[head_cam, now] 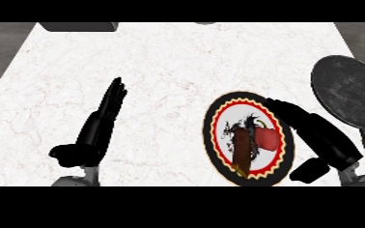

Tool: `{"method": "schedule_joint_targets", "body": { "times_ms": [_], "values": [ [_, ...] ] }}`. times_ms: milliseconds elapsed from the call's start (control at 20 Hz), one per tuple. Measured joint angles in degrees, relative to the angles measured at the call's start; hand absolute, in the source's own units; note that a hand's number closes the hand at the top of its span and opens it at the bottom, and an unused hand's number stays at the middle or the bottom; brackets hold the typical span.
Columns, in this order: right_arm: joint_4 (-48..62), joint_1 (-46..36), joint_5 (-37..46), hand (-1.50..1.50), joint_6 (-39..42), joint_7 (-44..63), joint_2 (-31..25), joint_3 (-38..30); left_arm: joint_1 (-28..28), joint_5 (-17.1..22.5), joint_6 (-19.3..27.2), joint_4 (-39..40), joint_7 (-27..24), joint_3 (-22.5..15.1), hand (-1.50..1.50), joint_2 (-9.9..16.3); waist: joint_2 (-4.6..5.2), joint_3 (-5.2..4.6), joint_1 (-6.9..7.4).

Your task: Pick the bell pepper from the plate and place it in the pan

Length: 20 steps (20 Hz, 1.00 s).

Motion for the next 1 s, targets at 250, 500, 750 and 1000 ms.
{"method": "schedule_joint_targets", "body": {
  "times_ms": [250, 500, 750, 1000],
  "values": [
    [1.18, 1.01, 4.03, -1.5, 0.94, -0.39, 3.49, -0.83, 0.48, -0.91, -1.11, 1.42, -1.73, 1.06, 0.0, -0.52, -0.02, 0.01, -0.2],
    [5.34, -0.54, 6.49, -1.5, 1.34, -2.15, 6.9, -3.22, 0.59, -1.88, -1.52, 1.49, -1.79, 1.65, 0.0, -1.32, -0.02, 0.01, -0.21],
    [6.96, -1.68, 7.98, -1.5, 1.92, -2.92, 10.5, -4.91, 0.25, -2.32, -1.95, 0.27, -0.38, 2.32, 0.0, -1.95, -0.03, 0.0, -0.21],
    [10.48, -4.09, 11.17, -1.5, 2.63, -2.79, 13.64, -5.6, 1.29, -3.11, -2.29, -0.9, 0.12, 2.05, 0.0, -2.93, -0.03, 0.0, -0.16]
  ]
}}
